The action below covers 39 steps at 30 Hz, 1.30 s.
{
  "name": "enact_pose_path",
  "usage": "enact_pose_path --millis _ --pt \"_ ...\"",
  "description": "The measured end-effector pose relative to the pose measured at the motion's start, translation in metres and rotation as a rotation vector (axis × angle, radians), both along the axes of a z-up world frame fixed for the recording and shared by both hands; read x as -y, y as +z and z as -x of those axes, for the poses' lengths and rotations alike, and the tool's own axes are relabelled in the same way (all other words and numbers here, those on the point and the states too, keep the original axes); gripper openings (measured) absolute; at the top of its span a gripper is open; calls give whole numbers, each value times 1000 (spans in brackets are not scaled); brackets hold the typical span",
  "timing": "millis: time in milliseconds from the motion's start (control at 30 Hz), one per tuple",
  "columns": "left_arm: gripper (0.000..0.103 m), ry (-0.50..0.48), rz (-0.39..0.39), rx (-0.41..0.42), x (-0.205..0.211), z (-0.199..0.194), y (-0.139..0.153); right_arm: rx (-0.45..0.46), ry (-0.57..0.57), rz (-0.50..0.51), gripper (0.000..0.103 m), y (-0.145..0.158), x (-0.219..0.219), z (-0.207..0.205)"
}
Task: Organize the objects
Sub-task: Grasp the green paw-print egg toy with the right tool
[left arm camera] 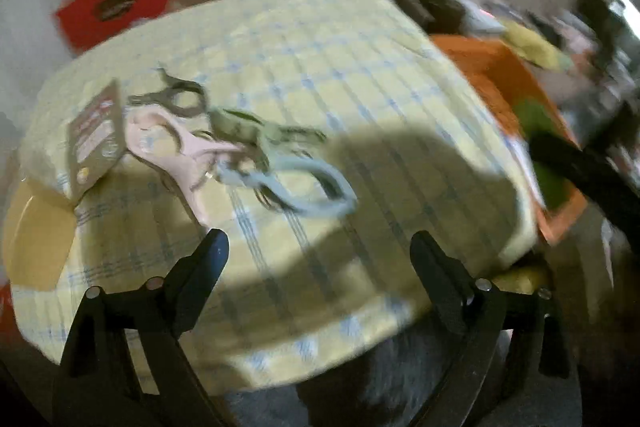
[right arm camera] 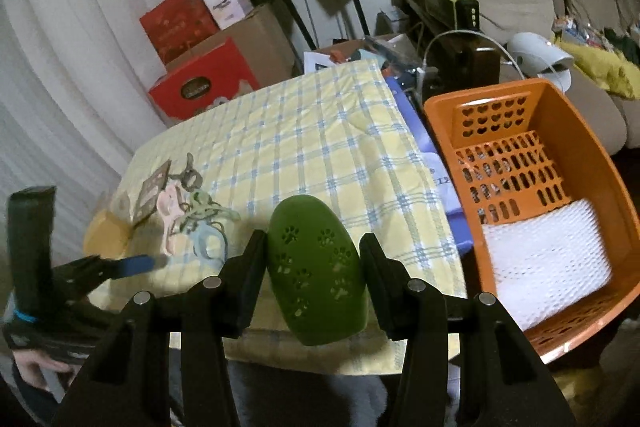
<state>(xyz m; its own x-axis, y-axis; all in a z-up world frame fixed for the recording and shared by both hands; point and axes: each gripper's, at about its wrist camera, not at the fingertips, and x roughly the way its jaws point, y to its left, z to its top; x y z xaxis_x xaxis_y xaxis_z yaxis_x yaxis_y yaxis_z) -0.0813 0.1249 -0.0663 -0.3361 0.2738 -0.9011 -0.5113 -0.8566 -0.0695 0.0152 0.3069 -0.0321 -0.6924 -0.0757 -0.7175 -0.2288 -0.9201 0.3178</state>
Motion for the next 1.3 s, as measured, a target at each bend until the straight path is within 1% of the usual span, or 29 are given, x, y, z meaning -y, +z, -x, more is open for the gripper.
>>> enact_pose_path --millis 33,133,167,200,233,300,333,367,400,433,467,600,700,767,800,867,933,1000,1033,1067,1100,1133,1167,1200,1267,1300 --pt "91 90 -12 -10 0 4 -3 -4 -1 0 48 0 -1 -3" --pt "91 231 -99 -5 9 12 -15 -9 -14 -1 47 1 -5 -9" --pt "91 257 -109 -2 13 12 -19 -10 -16 -3 46 0 -5 -10" --pt "91 280 -120 -2 16 14 -23 -14 -19 -3 43 1 -5 -11" --pt "91 302 -136 -25 16 15 -25 -20 -24 -1 39 3 -6 -12" --pt "91 327 -121 -46 15 15 -27 -37 -30 6 39 6 -5 -16" --pt "93 336 -101 -67 13 14 -28 -48 -29 11 39 8 -5 -18" --pt "93 332 -91 -95 10 12 -28 -55 -26 14 37 10 -5 -19" --pt "94 323 -78 -121 7 8 -29 -56 -16 17 28 10 -3 -18" --pt "94 319 -74 -142 5 6 -30 -53 -7 25 21 8 -2 -16" --pt "94 323 -74 -144 4 7 -30 -41 1 32 19 6 -1 -12" --pt "93 335 -110 -128 9 9 -34 -29 30 51 18 -8 3 -8" --pt "91 321 -115 -130 9 10 -33 -14 13 76 19 -16 -7 -13" --pt "79 317 -126 -127 10 10 -31 -21 -10 100 19 -17 -20 -21" --pt "75 313 -134 -123 10 10 -30 -24 -20 104 19 -17 -25 -24" --pt "55 295 -156 -108 12 8 -27 -31 -58 106 19 -16 -39 -32" --pt "49 275 -172 -76 11 9 -25 -40 -100 120 22 -16 -54 -41" --pt "43 255 -182 -41 14 10 -24 -43 -140 135 22 -17 -66 -46" --pt "35 235 -198 2 17 13 -22 -38 -155 140 22 -19 -70 -48" --pt "30 218 -205 30 19 14 -21 -33 -155 141 22 -20 -72 -49" --pt "30 196 -193 53 20 15 -20 -28 -150 140 22 -21 -71 -48" --pt "28 156 -160 62 21 15 -17 -23 -142 130 22 -22 -68 -47" --pt "26 142 -142 63 23 15 -15 -19 -127 117 23 -22 -64 -44" --pt "26 129 -124 67 25 16 -14 -13 -112 102 25 -22 -60 -41" --pt "25 63 -79 83 29 13 -13 4 -67 56 30 -22 -46 -34" --pt "25 32 -52 96 31 12 -14 10 -49 40 35 -23 -40 -31"
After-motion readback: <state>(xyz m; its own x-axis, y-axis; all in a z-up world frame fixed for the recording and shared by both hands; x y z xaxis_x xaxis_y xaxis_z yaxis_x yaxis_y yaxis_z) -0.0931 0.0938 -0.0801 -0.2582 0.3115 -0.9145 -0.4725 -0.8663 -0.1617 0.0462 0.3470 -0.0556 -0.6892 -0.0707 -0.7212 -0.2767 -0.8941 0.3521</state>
